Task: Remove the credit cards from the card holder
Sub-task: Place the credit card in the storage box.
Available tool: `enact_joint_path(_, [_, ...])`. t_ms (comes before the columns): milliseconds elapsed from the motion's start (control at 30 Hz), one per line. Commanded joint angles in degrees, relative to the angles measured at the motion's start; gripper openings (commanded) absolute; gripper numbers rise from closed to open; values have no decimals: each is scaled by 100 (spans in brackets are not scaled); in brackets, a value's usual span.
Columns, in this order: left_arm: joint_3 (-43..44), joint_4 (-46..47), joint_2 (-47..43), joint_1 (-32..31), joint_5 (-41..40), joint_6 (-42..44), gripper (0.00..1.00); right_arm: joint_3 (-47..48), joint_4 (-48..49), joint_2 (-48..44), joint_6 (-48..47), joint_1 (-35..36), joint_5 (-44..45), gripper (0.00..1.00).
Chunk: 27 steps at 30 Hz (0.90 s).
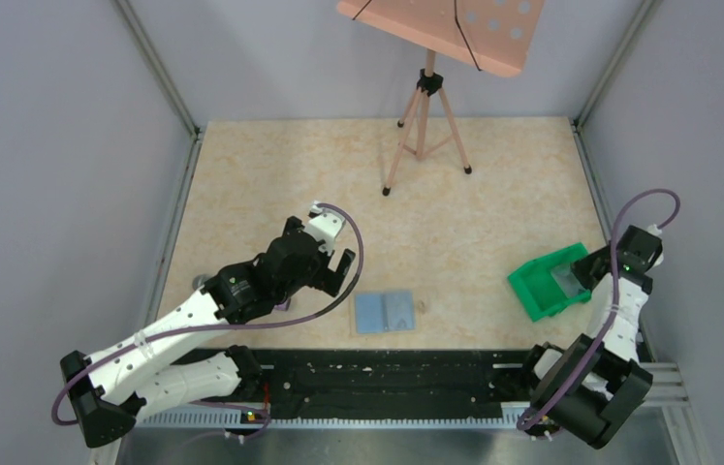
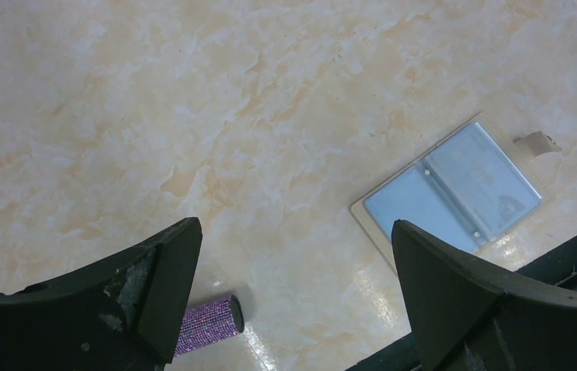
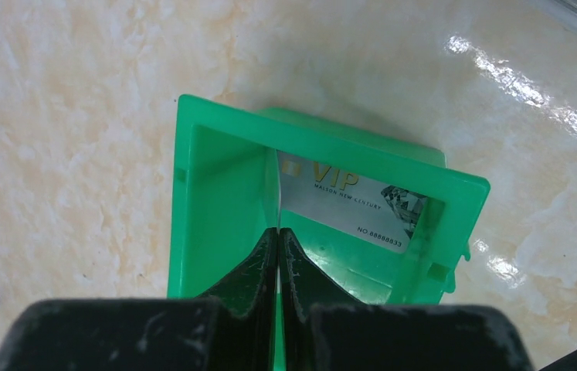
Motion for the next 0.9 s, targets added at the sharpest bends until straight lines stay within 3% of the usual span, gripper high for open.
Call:
enact_joint_path(0, [-8,216,-18,-22,-99,73,99,16,273,14,-141,-163,-183,0])
enact_joint_path(767, [8,215,-29,-22,-156,85,98,150,78,49,-373,-605,-20,0])
enact_joint_path(867, [12,215,-26,-22,-136,68,98,202,-10,4,-356,-628,24,4])
